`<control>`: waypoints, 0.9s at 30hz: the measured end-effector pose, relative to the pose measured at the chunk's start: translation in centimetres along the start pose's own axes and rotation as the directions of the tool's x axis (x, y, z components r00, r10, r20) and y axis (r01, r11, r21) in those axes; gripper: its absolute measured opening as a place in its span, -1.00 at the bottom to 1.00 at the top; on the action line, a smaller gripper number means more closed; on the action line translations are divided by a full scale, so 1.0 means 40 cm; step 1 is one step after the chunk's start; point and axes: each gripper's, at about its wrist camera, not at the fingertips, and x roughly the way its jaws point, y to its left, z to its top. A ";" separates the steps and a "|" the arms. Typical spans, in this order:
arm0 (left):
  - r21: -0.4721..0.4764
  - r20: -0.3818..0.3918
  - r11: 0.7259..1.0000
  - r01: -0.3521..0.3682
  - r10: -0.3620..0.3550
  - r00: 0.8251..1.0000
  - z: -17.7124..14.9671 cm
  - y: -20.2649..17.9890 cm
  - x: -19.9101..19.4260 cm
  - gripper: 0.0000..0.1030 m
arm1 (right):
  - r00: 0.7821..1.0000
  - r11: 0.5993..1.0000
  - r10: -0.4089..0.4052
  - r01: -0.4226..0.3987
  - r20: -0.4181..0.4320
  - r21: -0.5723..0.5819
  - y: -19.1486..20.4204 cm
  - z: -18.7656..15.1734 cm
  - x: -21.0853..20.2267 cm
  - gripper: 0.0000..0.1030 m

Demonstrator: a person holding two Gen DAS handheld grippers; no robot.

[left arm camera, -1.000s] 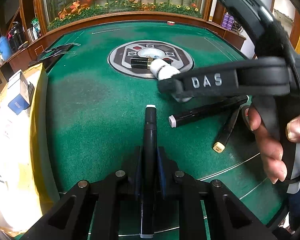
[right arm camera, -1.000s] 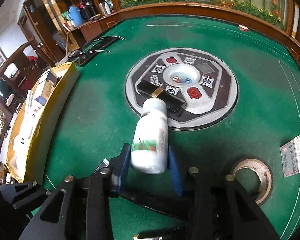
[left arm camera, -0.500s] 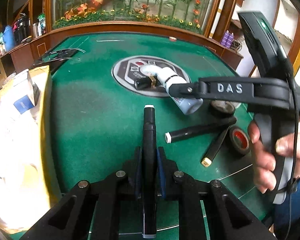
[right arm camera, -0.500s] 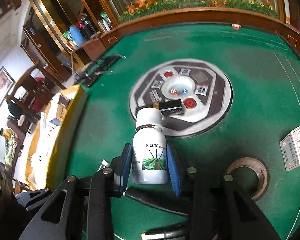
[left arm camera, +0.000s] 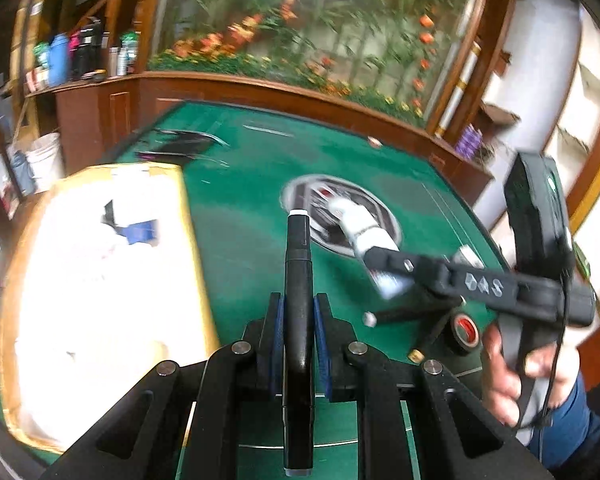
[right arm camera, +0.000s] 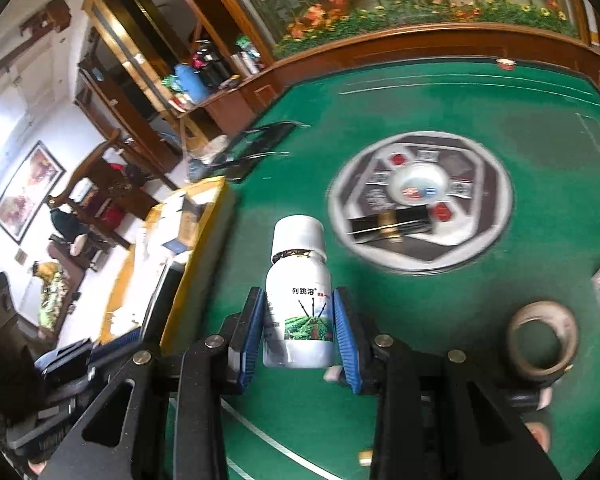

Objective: Organize rigid objects
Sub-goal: 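Carry the black marker and white bottle over the tray with both grippers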

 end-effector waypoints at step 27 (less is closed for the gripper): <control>-0.176 -0.021 0.963 -0.203 0.202 0.979 -0.073 0.281 -0.001 -0.72 | 0.998 0.970 -0.027 0.014 -0.050 -0.241 0.386 -0.079 0.247 -0.35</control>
